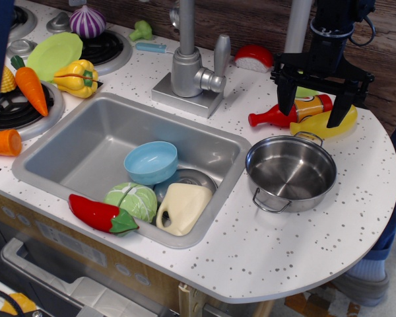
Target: Put pepper in pan
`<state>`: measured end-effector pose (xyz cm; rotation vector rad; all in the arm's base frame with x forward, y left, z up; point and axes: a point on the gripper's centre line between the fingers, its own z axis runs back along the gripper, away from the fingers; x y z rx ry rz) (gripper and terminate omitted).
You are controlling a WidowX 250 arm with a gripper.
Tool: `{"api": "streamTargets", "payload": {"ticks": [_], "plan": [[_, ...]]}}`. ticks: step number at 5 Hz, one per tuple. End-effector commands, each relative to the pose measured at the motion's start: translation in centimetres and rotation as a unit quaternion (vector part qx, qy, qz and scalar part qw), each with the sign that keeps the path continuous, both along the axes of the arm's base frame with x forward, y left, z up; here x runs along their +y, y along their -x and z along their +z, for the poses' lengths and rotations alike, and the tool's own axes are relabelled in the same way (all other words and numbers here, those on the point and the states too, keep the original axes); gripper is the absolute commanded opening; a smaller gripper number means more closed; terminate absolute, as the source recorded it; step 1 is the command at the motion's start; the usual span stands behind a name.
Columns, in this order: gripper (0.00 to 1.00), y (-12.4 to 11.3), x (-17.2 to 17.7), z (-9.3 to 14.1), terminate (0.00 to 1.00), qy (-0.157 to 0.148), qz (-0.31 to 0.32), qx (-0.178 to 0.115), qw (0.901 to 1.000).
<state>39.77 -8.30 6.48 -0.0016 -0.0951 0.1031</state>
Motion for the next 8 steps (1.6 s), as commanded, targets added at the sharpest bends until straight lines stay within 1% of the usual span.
{"api": "streamTargets", "payload": {"ticks": [1, 2, 3, 4, 5, 6, 7, 8], "plan": [[1.0, 0.0, 0.0, 0.0, 0.0, 0.0, 0.0, 0.0, 1.0], [1.0, 1.5, 2.5, 2.7, 0.0, 0.014, 0.005, -0.024, 0.9996], [1.0, 2.7, 4.0, 5.3, 0.0, -0.007, 0.047, -0.032, 0.9983], [1.0, 4.7, 5.4, 5.4, 0.0, -0.031, 0.163, -0.046, 0.985], [1.0, 7.3, 7.2, 5.1, 0.0, -0.061, 0.23, -0.048, 0.97], [1.0, 10.1, 8.9, 4.0, 0.0, -0.101, 0.295, -0.06, 0.9481], [1.0, 12.9, 11.7, 2.9, 0.0, -0.101, 0.337, -0.048, 0.9348], [1.0, 15.6, 13.5, 2.3, 0.0, -0.09, 0.38, -0.035, 0.9198]]}}
